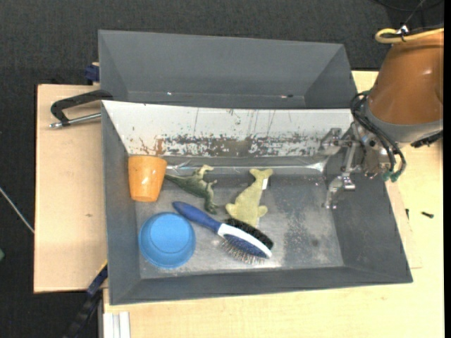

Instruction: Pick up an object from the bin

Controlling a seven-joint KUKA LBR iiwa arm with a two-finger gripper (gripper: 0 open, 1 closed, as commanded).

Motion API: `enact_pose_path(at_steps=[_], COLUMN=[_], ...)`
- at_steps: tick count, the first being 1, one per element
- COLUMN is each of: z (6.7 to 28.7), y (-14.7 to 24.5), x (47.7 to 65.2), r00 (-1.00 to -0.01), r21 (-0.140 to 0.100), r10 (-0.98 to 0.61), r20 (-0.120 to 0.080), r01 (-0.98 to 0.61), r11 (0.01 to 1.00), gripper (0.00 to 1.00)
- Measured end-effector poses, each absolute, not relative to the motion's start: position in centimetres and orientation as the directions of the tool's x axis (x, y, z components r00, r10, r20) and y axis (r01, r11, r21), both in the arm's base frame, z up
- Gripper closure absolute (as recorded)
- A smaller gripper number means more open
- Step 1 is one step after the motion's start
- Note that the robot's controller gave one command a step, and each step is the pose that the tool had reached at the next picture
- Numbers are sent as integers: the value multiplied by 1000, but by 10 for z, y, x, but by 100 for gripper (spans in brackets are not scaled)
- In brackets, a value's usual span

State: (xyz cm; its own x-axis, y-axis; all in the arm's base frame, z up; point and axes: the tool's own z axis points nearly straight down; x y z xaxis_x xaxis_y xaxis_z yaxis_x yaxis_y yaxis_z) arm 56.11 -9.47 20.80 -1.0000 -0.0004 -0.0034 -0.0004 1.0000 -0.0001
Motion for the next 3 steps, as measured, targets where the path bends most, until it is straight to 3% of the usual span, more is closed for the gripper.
enact_pose_path(at_steps=[1,2,3], z=[112,96,96], y=[-36,12,10], x=[592,603,603], r00=[-981,-908,-909], r21=[4,1,0], r10=[-195,-418,-417], r20=[3,-5,-4], r01=[-195,-418,-417], r11=[981,908,909], gripper=[0,0,100])
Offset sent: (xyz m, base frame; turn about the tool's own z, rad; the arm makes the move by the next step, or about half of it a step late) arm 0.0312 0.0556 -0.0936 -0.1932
